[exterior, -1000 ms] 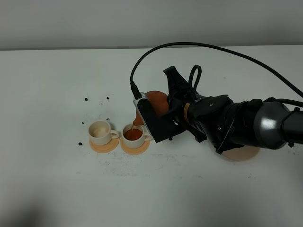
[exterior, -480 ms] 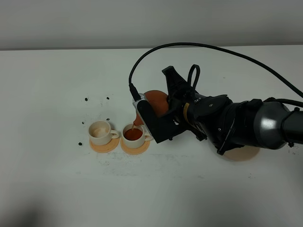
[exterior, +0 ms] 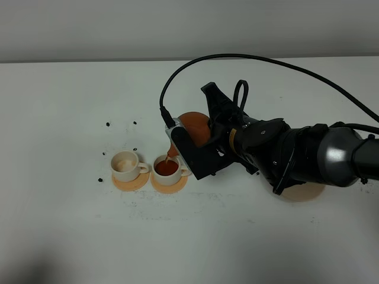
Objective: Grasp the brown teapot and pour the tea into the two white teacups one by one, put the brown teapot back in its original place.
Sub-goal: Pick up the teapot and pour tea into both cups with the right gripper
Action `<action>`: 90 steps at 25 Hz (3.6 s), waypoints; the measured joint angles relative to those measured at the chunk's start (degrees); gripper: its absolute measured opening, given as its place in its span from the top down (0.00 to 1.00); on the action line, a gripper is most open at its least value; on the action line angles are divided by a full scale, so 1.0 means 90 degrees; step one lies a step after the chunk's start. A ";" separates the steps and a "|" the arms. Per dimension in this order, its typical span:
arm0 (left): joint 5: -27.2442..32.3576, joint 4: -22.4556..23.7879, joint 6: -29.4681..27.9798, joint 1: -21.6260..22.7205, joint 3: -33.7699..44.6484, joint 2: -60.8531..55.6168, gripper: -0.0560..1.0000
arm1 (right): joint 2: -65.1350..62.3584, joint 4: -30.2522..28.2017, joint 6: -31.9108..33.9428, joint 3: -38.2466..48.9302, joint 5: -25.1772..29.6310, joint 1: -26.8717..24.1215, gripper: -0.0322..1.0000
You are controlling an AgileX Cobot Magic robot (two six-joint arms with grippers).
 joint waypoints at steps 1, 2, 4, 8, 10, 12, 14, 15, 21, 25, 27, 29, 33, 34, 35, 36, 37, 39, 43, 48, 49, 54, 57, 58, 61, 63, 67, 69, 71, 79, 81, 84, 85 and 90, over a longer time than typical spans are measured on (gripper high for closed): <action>0.0000 0.0000 0.0000 0.0000 0.0000 0.0000 0.65 | 0.0000 -0.0012 0.0000 0.0000 0.0000 0.0000 0.89; 0.0000 0.0000 0.0000 0.0000 0.0000 0.0000 0.65 | 0.0000 -0.0012 0.0000 0.0000 0.0000 0.0000 0.89; 0.0000 0.0000 0.0000 0.0000 0.0000 0.0000 0.65 | 0.0000 -0.0035 0.0000 0.0000 0.0000 0.0000 0.89; 0.0000 0.0000 0.0000 0.0000 0.0000 0.0000 0.65 | 0.0000 -0.0136 0.0000 0.0000 0.0000 0.0000 0.89; 0.0000 0.0000 0.0000 0.0000 0.0000 0.0000 0.65 | 0.0000 -0.0149 0.0000 0.0000 0.0000 0.0000 0.89; 0.0000 0.0000 0.0000 0.0000 0.0000 0.0000 0.65 | 0.0000 -0.0156 0.0000 0.0000 0.0000 0.0000 0.89; 0.0000 0.0000 0.0000 0.0000 0.0000 0.0000 0.65 | 0.0000 -0.0169 0.0000 0.0000 0.0000 0.0000 0.89; 0.0000 0.0000 0.0000 0.0000 0.0000 0.0000 0.65 | 0.0000 -0.0169 0.0000 0.0000 0.0000 0.0000 0.89; 0.0000 0.0000 0.0000 0.0000 0.0000 0.0000 0.65 | 0.0000 -0.0204 -0.0007 0.0000 0.0041 0.0000 0.89; 0.0000 0.0000 0.0000 0.0000 0.0000 0.0000 0.65 | 0.0000 -0.0238 -0.0001 0.0000 0.0080 0.0000 0.89; 0.0000 0.0000 0.0000 0.0000 0.0000 0.0000 0.65 | 0.0000 -0.0238 -0.0001 0.0000 0.0080 0.0000 0.89; 0.0000 0.0000 0.0000 0.0000 0.0000 0.0000 0.65 | 0.0000 -0.0241 -0.0001 0.0000 0.0080 0.0000 0.89; 0.0000 0.0000 0.0000 0.0000 0.0000 0.0000 0.65 | 0.0000 -0.0241 0.0005 0.0000 0.0080 0.0000 0.89; 0.0000 0.0000 0.0000 0.0000 0.0000 0.0000 0.65 | 0.0000 -0.0241 0.0011 0.0000 0.0080 0.0000 0.89; 0.0000 0.0000 0.0000 0.0000 0.0000 0.0000 0.65 | 0.0000 -0.0241 0.0017 0.0000 0.0073 0.0000 0.89; 0.0000 0.0000 0.0000 0.0000 0.0000 0.0000 0.65 | 0.0000 -0.0241 0.0025 0.0000 0.0058 0.0000 0.89; 0.0000 0.0000 0.0000 0.0000 0.0000 0.0000 0.65 | 0.0000 -0.0201 0.0033 0.0000 0.0023 0.0000 0.89; 0.0000 0.0000 0.0000 0.0000 0.0000 0.0000 0.65 | 0.0000 -0.0063 0.0047 0.0000 -0.0064 0.0000 0.89; 0.0000 0.0000 0.0000 0.0000 0.0000 0.0000 0.65 | 0.0000 0.0269 0.0077 0.0000 -0.0180 0.0000 0.89; 0.0000 0.0000 0.0000 0.0000 0.0000 0.0000 0.65 | 0.0000 0.0443 0.0141 -0.0003 -0.0227 0.0000 0.89; 0.0000 0.0000 0.0000 0.0000 0.0000 0.0000 0.65 | 0.0000 0.0449 0.0141 -0.0010 -0.0222 0.0000 0.89; 0.0000 0.0000 0.0000 0.0000 0.0000 0.0000 0.65 | -0.0172 0.0852 0.0154 -0.0113 -0.0204 0.0000 0.89; 0.0000 0.0000 0.0000 0.0000 0.0000 0.0000 0.65 | -0.0373 0.1526 0.0157 -0.0200 -0.0229 -0.0038 0.89; 0.0000 0.0000 0.0000 0.0000 0.0000 0.0000 0.65 | -0.0426 0.1889 0.0157 -0.0237 -0.0246 -0.0068 0.89; 0.0000 0.0000 0.0000 0.0000 0.0000 0.0000 0.65 | -0.0474 0.3132 0.0151 -0.0363 -0.0234 -0.0229 0.89; 0.0000 0.0000 0.0000 0.0000 0.0000 0.0000 0.65 | -0.0495 0.3962 0.0138 -0.0390 -0.0172 -0.0337 0.89; 0.0000 0.0000 0.0000 0.0000 0.0000 0.0000 0.65 | -0.0671 0.5671 0.0138 -0.0390 0.0137 -0.0408 0.89; 0.0000 0.0000 0.0000 0.0000 0.0000 0.0000 0.65 | -0.0795 0.6565 0.0138 -0.0390 0.0356 -0.0408 0.89; 0.0000 0.0000 0.0000 0.0000 0.0000 0.0000 0.65 | -0.0880 0.7325 0.0130 -0.0383 0.0571 -0.0408 0.89; 0.0000 0.0000 0.0000 0.0000 0.0000 0.0000 0.65 | -0.1336 0.9381 0.0056 0.0561 -0.0005 -0.0408 0.89; 0.0000 0.0000 0.0000 0.0000 0.0000 0.0000 0.65 | -0.1373 0.9829 0.0056 0.0777 -0.0273 -0.0454 0.89; 0.0000 0.0000 0.0000 0.0000 0.0000 0.0000 0.65 | -0.1373 1.0384 0.0056 0.1142 -0.0677 -0.0621 0.89; 0.0000 0.0000 0.0000 0.0000 0.0000 0.0000 0.65 | -0.1373 1.0490 0.0056 0.1266 -0.0803 -0.0685 0.89; 0.0000 0.0000 0.0000 0.0000 0.0000 0.0000 0.65 | -0.1218 1.0759 0.0056 0.1474 -0.0984 -0.0902 0.89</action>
